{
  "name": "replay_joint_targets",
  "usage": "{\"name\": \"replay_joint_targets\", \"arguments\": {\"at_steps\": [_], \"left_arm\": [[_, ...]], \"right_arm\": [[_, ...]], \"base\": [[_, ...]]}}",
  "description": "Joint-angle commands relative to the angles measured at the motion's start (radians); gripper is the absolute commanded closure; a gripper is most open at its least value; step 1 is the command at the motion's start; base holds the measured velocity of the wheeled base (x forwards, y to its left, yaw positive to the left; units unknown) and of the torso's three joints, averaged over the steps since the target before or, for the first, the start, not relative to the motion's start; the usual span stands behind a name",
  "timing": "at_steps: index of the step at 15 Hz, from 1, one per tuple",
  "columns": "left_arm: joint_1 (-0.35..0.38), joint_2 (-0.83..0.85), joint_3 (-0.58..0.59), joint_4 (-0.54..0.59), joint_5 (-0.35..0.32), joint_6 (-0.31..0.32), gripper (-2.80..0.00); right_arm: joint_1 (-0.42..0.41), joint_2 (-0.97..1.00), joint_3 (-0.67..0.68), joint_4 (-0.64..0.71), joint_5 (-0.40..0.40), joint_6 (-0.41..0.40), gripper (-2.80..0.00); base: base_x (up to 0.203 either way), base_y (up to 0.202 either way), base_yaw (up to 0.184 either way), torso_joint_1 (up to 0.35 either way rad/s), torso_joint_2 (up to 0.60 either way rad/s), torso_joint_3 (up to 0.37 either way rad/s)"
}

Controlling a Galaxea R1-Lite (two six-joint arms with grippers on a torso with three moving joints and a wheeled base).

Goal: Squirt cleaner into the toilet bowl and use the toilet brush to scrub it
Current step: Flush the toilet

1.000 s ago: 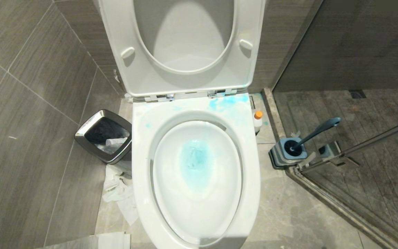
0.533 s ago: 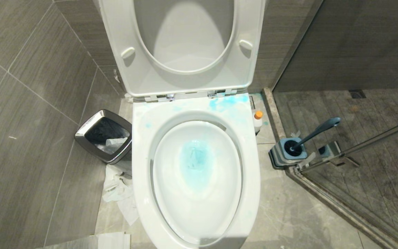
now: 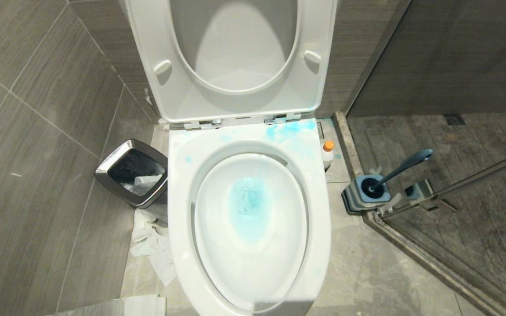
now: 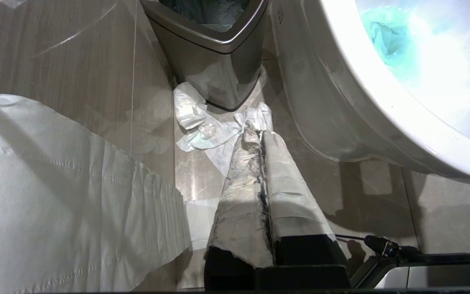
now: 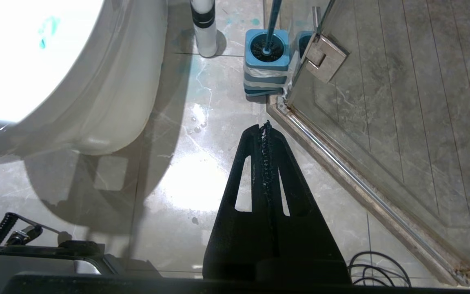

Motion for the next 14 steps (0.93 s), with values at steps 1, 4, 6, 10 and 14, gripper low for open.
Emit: {"name": "replay_joint_targets", "arguments": {"at_steps": [1,4,6,10,14], "left_arm": [[0.000,0.002,0.000,0.000,0.000,0.000,0.00],[0.000,0.002,0.000,0.000,0.000,0.002,0.00],[0.000,0.002,0.000,0.000,0.000,0.000,0.00],[0.000,0.002,0.000,0.000,0.000,0.000,0.00],[0.000,0.002,0.000,0.000,0.000,0.000,0.00]], "right_arm": [[-0.001,0.004,0.000,0.002,0.003,-0.005,0.00],[0.000,0.004,0.000,0.003,0.021,-0.054,0.00],[0.000,0.004,-0.001,0.001,0.014,-0.031,0.00],[0.000,0.004,0.000,0.002,0.022,-0.079,0.00],[0.000,0.004,-0.002,0.001,0.014,-0.046,0.00]], "base": [[0.000,0.000,0.000,0.000,0.00,0.000],[0.000,0.000,0.000,0.000,0.00,0.000],[0.000,0.000,0.000,0.000,0.00,0.000],[0.000,0.000,0.000,0.000,0.00,0.000],[0.000,0.000,0.000,0.000,0.00,0.000]]}}
